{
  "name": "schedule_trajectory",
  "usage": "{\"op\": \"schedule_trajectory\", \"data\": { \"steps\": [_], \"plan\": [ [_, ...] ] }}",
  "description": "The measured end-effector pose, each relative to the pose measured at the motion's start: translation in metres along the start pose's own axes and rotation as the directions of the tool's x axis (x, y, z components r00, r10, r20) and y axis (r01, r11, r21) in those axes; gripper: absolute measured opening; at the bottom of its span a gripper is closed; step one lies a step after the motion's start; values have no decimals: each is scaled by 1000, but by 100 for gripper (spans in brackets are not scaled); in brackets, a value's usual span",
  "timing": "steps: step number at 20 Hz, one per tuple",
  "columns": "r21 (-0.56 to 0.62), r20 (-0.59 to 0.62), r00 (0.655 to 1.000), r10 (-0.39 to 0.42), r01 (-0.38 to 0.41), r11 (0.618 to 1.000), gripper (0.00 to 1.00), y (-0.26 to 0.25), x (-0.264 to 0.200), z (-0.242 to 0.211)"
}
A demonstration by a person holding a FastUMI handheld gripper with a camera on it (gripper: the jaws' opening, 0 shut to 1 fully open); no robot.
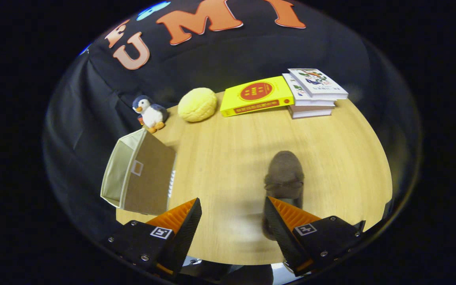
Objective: Open the storage box then place both shoes into the box .Put the left shoe in first, then the right shoe, with the right side of both shoes facing outward in a uniform manner.
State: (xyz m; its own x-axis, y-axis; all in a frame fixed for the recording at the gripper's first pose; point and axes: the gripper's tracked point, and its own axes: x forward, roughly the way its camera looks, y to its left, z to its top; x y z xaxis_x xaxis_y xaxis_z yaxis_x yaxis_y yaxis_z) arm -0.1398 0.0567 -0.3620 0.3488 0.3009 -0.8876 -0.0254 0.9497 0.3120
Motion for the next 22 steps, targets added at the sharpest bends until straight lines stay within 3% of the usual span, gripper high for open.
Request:
{"op": "schedule_trajectory", "data": {
  "steps": [5,9,11,12,14,20,22],
  "plan": [
    [-8,-48,994,-94,94,996,90,-65,22,-24],
    [-44,-83,989,-124,120,992,80,-92,49,-37],
    [-56,-106,986,-127,121,991,70,-98,62,-44],
    [-59,-108,986,-130,124,991,55,-102,70,-44],
    [-58,-89,984,-152,148,987,40,-113,82,-39],
    [13,-59,988,-144,145,989,16,-118,107,-33],
    [12,-53,987,-151,152,988,13,-121,105,-31]
  ]
}}
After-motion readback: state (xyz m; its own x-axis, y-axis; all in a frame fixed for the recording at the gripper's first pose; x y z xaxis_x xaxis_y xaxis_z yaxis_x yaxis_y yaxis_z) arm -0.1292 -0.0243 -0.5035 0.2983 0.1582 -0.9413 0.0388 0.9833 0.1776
